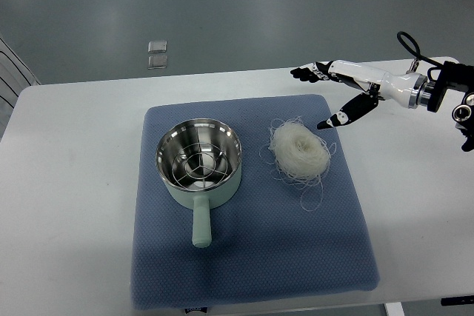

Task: Put vermicelli into pot with right hand
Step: 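Reach the right hand down over the white vermicelli bundle, then close the right hand fingers around the vermicelli bundle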

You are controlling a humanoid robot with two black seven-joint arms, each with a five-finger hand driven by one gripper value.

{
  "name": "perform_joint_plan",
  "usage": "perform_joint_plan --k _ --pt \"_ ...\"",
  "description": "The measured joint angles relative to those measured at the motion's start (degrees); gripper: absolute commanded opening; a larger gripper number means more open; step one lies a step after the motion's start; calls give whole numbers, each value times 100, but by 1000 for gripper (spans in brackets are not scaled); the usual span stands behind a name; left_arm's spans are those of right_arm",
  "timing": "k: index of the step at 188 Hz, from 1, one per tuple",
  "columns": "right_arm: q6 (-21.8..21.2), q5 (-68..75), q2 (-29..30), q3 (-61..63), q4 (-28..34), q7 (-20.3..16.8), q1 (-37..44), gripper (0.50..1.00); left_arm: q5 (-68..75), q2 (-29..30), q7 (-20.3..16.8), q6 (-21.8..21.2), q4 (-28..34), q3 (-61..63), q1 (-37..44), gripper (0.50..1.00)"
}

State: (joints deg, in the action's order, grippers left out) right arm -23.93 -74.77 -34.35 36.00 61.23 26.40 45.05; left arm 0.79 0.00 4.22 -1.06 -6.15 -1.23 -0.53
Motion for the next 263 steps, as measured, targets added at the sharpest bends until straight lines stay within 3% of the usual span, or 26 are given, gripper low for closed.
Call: perform_joint_plan --k 32,72,119,263 --pt "-177 -977 -66 -75 248 6 42 919 0 0 0 0 0 0 0 1000" --pt "56 -1685 -4 -221 265 -11 48 919 0 0 0 0 0 0 0 1000" --pt "583 -1766 4 -479 176 -46 14 919 0 0 0 0 0 0 0 1000" --pt "1022 -1777 613 -672 -126 -57 -283 919 0 0 0 0 0 0 0 1000"
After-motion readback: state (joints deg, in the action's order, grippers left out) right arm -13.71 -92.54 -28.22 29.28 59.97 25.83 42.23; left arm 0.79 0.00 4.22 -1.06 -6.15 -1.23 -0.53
